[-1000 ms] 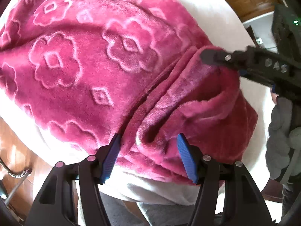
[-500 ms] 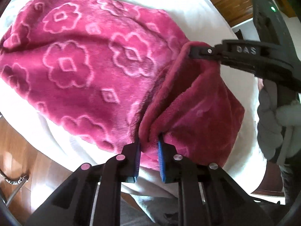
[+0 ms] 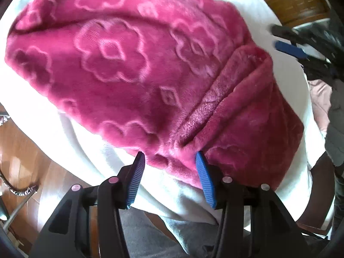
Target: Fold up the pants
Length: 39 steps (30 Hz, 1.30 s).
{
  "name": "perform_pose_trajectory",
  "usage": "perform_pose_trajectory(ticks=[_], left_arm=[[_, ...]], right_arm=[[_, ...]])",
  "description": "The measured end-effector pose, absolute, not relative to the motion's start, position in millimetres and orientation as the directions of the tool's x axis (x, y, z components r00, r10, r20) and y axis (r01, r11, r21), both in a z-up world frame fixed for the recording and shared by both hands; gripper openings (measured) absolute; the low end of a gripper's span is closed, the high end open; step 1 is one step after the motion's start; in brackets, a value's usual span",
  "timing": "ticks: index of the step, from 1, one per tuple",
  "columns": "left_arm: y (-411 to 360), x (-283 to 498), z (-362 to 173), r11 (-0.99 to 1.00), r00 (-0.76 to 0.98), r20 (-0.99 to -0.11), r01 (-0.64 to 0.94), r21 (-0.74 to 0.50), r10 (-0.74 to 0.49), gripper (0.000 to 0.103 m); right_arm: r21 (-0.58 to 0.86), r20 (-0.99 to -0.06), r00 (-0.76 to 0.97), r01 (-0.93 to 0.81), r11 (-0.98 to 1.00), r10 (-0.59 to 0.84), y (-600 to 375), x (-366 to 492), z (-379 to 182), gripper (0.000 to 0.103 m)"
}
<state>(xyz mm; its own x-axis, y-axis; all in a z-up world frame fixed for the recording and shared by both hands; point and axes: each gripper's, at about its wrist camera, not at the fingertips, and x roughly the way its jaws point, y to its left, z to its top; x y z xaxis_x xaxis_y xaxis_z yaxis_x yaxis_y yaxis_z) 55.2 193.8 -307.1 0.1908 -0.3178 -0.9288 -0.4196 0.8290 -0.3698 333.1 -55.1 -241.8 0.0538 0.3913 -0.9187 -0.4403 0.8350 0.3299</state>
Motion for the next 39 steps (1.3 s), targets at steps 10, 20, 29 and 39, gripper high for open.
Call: perform_pose_trajectory(ticks=[10, 20, 29, 39], left_arm=[[127, 95, -234, 0.893, 0.342, -0.88, -0.188, -0.409, -0.331, 0.049], [88, 155, -269, 0.877, 0.312, -0.879, -0.208, -0.433, -0.36, 0.049], [109, 167, -293, 0.876, 0.293, -0.911, -0.304, -0.376, -0.29, 0.049], [115, 163, -288, 0.867, 0.299, -0.914, -0.335, -0.369, -0.273, 0.058]], right_arm=[[0.329, -0.929, 0.048, -0.34, 0.881, 0.366, -166, 286, -245, 0.041], [0.295, -0.937, 0.068, -0.377, 0.878, 0.344, -202, 252, -261, 0.041], [0.27, -0.954, 0.05, -0.293, 0.917, 0.296, -213, 277, -319, 0.025], [0.231, -0.96, 0.077, -0.327, 0.916, 0.27, -205, 271, -303, 0.031]])
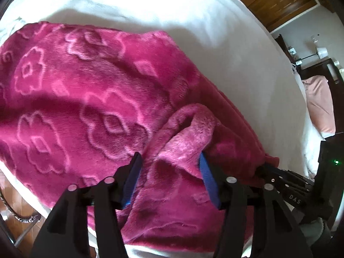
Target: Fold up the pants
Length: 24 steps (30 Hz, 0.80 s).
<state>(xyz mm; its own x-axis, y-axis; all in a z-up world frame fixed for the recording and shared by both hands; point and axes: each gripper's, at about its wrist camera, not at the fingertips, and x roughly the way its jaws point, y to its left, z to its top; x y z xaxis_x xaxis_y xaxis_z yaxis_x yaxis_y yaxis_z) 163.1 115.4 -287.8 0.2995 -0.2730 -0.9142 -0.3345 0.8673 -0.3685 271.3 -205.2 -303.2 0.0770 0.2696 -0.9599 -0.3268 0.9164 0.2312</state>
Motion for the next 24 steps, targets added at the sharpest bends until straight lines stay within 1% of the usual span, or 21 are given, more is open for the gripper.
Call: perform_pose_trajectory(ticks=[2, 4, 8, 13, 18, 22, 24], left_arm=[[123, 157, -285, 0.862, 0.311, -0.91, -0.34, -0.375, -0.273, 0.059], [135, 147, -280, 0.853, 0.323, -0.907, -0.357, -0.38, -0.269, 0.059], [163, 126, -275, 0.824, 0.346, -0.901, -0.408, -0.394, -0.26, 0.061], [212, 99, -271, 0.757, 0.378, -0.898, -0.513, -0.405, -0.225, 0.062], [277, 64, -272, 0.677, 0.397, -0.902, -0.618, -0.4, -0.17, 0.062], [329, 41, -274, 0.601, 0.41, -0.903, -0.691, -0.4, -0.13, 0.063], [352, 31, -277, 0.568, 0.412, -0.904, -0.72, -0.399, -0.113, 0.067]], right_arm=[[0.22, -0.959, 0.097, -0.347, 0.912, 0.268, -197, 266, -295, 0.042], [0.211, -0.956, 0.118, -0.362, 0.908, 0.269, -193, 261, -287, 0.044], [0.213, -0.947, 0.154, -0.362, 0.908, 0.283, -177, 257, -271, 0.044], [0.231, -0.934, 0.169, -0.387, 0.893, 0.315, -144, 257, -255, 0.044], [0.246, -0.928, 0.142, -0.459, 0.854, 0.344, -96, 253, -247, 0.044], [0.251, -0.933, 0.103, -0.498, 0.83, 0.344, -57, 248, -252, 0.044], [0.255, -0.935, 0.082, -0.517, 0.817, 0.344, -38, 246, -254, 0.044]])
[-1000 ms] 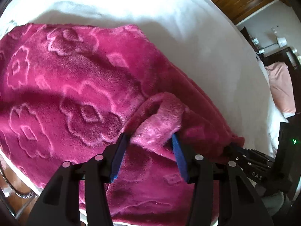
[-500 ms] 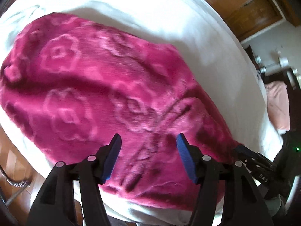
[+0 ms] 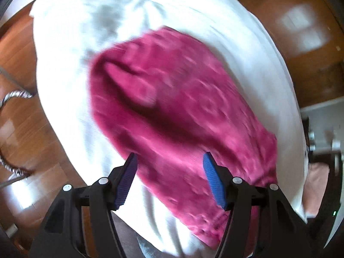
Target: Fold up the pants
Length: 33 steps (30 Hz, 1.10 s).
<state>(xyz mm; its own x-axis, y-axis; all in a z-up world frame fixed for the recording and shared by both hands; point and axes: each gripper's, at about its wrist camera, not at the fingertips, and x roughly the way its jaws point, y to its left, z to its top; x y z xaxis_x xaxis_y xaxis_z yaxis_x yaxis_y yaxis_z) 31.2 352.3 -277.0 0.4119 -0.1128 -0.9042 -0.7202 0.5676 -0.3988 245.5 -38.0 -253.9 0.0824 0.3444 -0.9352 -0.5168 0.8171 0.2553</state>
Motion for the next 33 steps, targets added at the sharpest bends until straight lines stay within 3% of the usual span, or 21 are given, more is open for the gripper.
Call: perform_pose_trajectory(ticks=[7, 12, 29, 31, 33], left_arm=[[429, 6, -300, 0.434, 0.425, -0.899, -0.795, -0.425, -0.102, 0.068], [468, 10, -321, 0.375, 0.461, -0.878, -0.797, -0.473, -0.128, 0.073], [504, 63, -378, 0.465, 0.443, -0.866, -0.732, -0.498, -0.231, 0.077], [504, 70, -379, 0.486, 0.456, -0.854, -0.704, -0.518, -0.251, 0.065], [504, 79, -378, 0.501, 0.462, -0.842, -0.678, -0.538, -0.279, 0.044]], right_arm=[[0.258, -0.942, 0.036, -0.556, 0.79, 0.333, 17, 242, -259, 0.044], [0.247, -0.948, 0.028, -0.563, 0.789, 0.316, 42, 242, -260, 0.052], [0.223, -0.967, 0.005, -0.472, 0.853, 0.256, 71, 239, -278, 0.052], [0.225, -0.966, 0.009, -0.46, 0.859, 0.257, 70, 236, -277, 0.052], [0.223, -0.966, 0.015, -0.451, 0.864, 0.258, 66, 232, -275, 0.052]])
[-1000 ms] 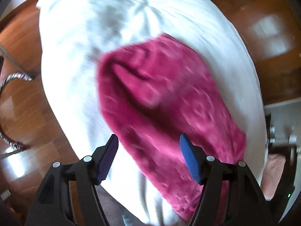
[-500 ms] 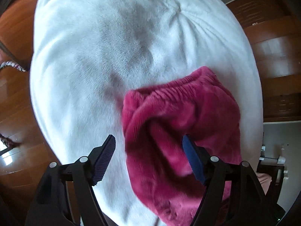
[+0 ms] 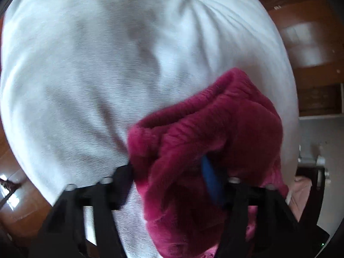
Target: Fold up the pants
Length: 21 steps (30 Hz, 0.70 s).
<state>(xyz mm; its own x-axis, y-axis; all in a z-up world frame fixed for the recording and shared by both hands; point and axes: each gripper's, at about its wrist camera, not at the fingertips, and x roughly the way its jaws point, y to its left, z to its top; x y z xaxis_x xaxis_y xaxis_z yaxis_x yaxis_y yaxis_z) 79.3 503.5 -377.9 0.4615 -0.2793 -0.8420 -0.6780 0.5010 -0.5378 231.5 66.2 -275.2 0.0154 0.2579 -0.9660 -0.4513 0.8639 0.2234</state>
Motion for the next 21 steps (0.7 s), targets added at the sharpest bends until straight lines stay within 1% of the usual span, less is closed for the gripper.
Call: perform_pose_trajectory(ticks=[1, 3, 6, 11, 15, 21], left_arm=[[503, 82, -377, 0.507, 0.46, -0.841, -0.673, -0.539, -0.284, 0.042], [501, 85, -370, 0.534, 0.452, -0.849, -0.663, -0.525, -0.273, 0.03], [497, 84, -355, 0.56, 0.461, -0.85, -0.647, -0.518, -0.254, 0.024], [486, 77, -314, 0.592, 0.505, -0.837, -0.616, -0.52, -0.21, 0.023], [463, 77, -274, 0.629, 0.552, -0.813, -0.568, -0.53, -0.187, 0.022], [404, 98, -207, 0.725, 0.62, -0.76, -0.432, -0.537, -0.193, 0.021]], right_arm=[[0.222, -0.966, 0.018, -0.447, 0.866, 0.257, 64, 230, -275, 0.052], [0.22, -0.966, 0.026, -0.431, 0.875, 0.256, 57, 228, -274, 0.052], [0.222, -0.963, 0.051, -0.405, 0.887, 0.264, 45, 228, -269, 0.052], [0.238, -0.947, 0.107, -0.395, 0.887, 0.302, 20, 223, -252, 0.052], [0.258, -0.934, 0.148, -0.347, 0.902, 0.324, -19, 210, -240, 0.052], [0.274, -0.929, 0.174, -0.273, 0.922, 0.327, -87, 180, -236, 0.052]])
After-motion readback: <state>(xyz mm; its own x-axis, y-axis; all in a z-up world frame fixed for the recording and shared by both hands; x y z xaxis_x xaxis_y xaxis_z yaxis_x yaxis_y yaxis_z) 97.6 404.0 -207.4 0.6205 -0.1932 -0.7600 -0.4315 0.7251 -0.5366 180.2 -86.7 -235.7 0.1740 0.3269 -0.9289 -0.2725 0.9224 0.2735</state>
